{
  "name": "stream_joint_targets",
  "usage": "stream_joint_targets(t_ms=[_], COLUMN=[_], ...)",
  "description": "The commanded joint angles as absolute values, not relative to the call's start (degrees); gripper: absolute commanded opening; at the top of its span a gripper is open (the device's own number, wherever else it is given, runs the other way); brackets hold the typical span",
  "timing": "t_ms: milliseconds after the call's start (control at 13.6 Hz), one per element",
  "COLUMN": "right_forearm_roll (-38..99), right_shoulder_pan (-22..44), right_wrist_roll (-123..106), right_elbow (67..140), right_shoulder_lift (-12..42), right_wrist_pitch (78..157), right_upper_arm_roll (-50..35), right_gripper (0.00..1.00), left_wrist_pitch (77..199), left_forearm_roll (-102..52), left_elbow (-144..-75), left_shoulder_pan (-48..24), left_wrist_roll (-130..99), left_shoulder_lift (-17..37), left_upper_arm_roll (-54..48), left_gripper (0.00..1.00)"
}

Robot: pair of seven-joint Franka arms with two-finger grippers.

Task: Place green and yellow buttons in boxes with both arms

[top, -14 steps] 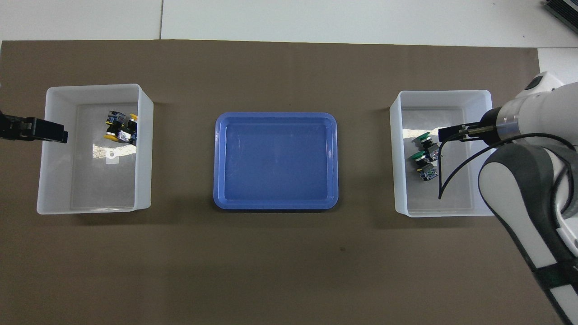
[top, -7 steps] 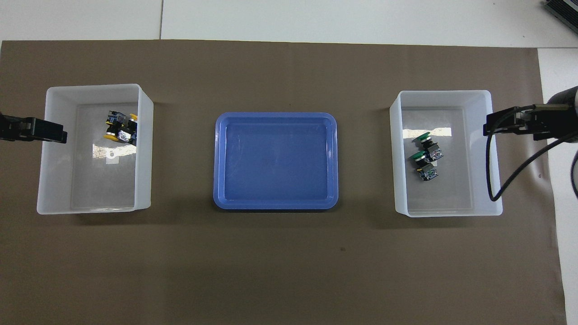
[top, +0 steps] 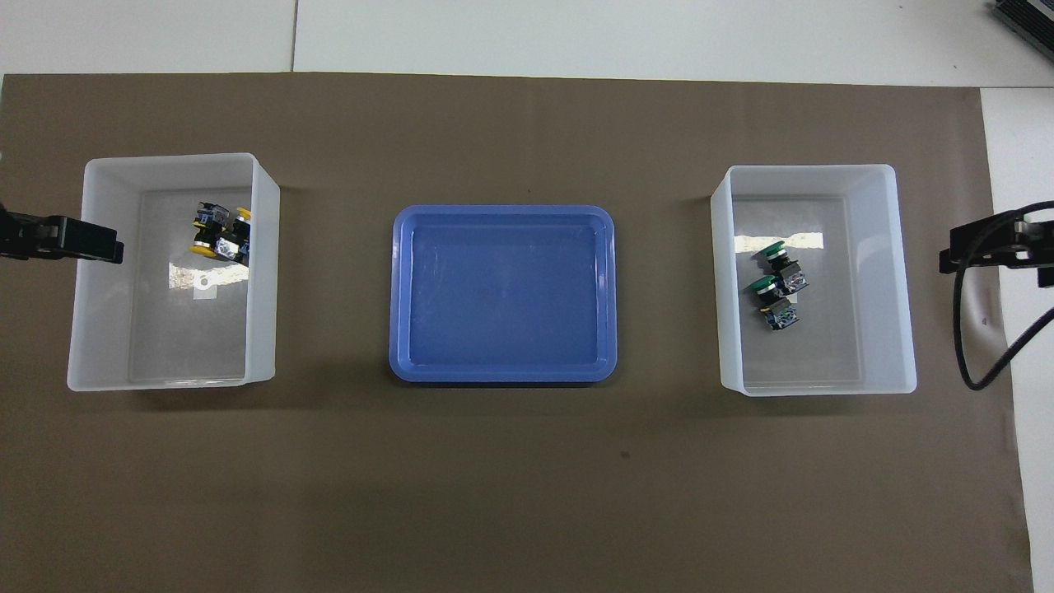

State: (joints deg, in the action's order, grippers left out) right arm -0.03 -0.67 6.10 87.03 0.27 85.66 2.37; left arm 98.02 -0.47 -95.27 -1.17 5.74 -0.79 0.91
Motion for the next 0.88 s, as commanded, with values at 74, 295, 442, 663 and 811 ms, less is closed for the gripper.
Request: stream_joint_targets(t_ms=[74, 295, 442, 663, 811], right_forearm_roll=[-0.09, -0.18, -1.14, -1.41, -2.28], right_shoulder_pan=[1.14, 1.58, 1.67, 1.67, 1.67], right_wrist_roll=[6.85, 6.59, 5.63, 2.55, 2.46], right_elbow=[87.89, 90.26, 89.91, 90.17, 90.26], right_shoulder_lift=[-1.05, -2.37, -2.20, -2.20, -2.29], right_wrist_pitch=[84.90, 85.60, 87.27, 87.36, 87.45], right_upper_arm_roll=[3.60, 3.52, 2.90, 2.90, 2.90], right_gripper=[1.00, 1.00, 1.00, 1.00, 1.00], left_wrist_pitch=[97.91, 97.91, 97.91, 98.00, 98.00], left_forearm_roll=[0.79, 0.79, 0.79, 0.79, 0.79], left_elbow=[-96.68, -96.77, -96.77, -96.77, -96.77], left_shoulder_pan=[-0.97, -0.97, -0.97, -0.97, -0.97], left_wrist_roll=[4.83, 4.83, 4.83, 4.83, 4.92], left_shoulder_lift=[-2.11, -2.11, -2.11, -2.11, -2.11], left_upper_arm_roll=[0.79, 0.79, 0.79, 0.79, 0.79], left_gripper=[1.00, 1.00, 1.00, 1.00, 1.00])
